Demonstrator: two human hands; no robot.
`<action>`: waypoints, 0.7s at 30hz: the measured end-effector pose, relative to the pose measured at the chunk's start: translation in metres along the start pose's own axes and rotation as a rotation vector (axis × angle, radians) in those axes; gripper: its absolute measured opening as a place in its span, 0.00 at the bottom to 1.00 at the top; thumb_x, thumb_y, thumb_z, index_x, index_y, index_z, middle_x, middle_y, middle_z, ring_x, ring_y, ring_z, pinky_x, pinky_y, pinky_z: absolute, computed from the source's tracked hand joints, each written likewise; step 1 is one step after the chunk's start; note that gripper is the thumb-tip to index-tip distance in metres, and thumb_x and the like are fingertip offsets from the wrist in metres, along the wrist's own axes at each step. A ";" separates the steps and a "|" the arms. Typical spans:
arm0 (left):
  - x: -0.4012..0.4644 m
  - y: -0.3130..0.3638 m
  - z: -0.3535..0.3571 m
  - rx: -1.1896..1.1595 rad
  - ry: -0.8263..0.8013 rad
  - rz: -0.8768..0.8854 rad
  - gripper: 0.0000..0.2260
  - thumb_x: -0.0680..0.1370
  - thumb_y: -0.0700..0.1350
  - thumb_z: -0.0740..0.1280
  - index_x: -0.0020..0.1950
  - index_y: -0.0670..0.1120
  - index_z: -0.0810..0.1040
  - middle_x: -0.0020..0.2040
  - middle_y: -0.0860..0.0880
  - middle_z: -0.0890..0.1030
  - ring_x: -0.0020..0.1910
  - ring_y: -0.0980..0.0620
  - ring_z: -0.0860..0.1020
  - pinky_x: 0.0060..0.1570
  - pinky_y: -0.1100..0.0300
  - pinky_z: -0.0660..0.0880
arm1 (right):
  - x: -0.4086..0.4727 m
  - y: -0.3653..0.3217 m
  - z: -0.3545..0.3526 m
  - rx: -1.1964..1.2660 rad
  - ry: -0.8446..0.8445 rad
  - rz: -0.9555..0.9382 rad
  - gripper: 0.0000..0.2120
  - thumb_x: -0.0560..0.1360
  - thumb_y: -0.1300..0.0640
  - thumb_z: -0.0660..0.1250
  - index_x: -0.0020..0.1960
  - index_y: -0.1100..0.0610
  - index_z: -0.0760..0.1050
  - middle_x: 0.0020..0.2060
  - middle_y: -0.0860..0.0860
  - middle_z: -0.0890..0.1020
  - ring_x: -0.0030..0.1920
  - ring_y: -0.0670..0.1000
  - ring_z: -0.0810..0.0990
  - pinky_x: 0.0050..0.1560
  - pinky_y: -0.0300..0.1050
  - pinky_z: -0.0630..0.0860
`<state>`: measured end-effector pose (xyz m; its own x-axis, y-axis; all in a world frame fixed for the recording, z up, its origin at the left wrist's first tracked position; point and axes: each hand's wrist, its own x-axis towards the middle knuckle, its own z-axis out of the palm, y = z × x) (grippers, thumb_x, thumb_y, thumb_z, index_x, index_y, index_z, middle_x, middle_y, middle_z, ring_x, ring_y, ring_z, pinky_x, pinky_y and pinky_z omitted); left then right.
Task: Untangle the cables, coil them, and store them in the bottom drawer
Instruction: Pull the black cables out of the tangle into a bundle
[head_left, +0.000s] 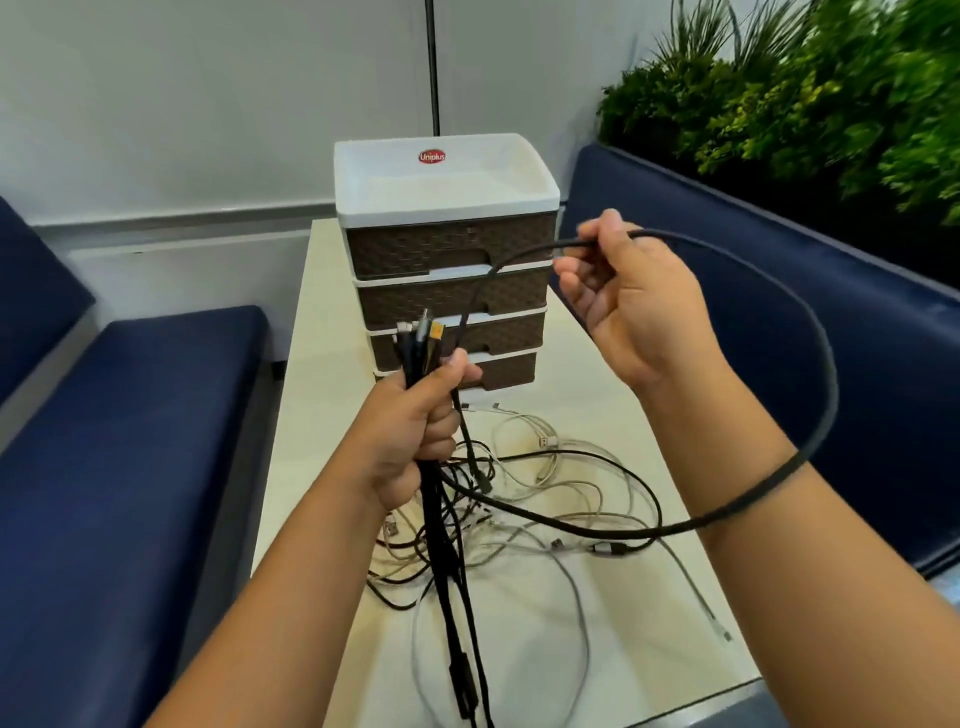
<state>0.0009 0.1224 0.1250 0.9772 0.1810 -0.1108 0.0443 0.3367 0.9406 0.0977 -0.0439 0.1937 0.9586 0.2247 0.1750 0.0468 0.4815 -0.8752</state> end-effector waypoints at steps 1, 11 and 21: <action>-0.003 0.006 0.001 -0.011 -0.018 0.010 0.10 0.74 0.50 0.69 0.45 0.43 0.79 0.25 0.54 0.57 0.21 0.59 0.55 0.21 0.68 0.51 | -0.002 0.002 -0.010 0.023 0.021 0.012 0.12 0.83 0.54 0.58 0.48 0.60 0.75 0.35 0.52 0.79 0.35 0.46 0.79 0.40 0.38 0.79; -0.046 0.036 0.008 0.119 -0.174 0.011 0.09 0.73 0.51 0.70 0.38 0.47 0.82 0.22 0.56 0.58 0.20 0.59 0.56 0.21 0.68 0.51 | -0.075 0.059 -0.170 -0.460 -0.384 0.607 0.16 0.73 0.66 0.66 0.60 0.62 0.77 0.52 0.60 0.81 0.47 0.57 0.82 0.48 0.49 0.79; -0.094 0.023 0.070 0.370 -0.283 -0.079 0.07 0.70 0.50 0.71 0.38 0.46 0.82 0.23 0.54 0.58 0.21 0.57 0.56 0.22 0.67 0.51 | -0.114 -0.029 -0.129 -0.665 -0.291 0.045 0.19 0.80 0.42 0.55 0.56 0.52 0.80 0.51 0.49 0.84 0.54 0.48 0.82 0.56 0.45 0.77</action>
<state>-0.0751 0.0488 0.1790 0.9838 -0.1085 -0.1428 0.1413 -0.0218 0.9897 0.0234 -0.1923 0.1411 0.8546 0.4927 0.1640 0.2585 -0.1299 -0.9572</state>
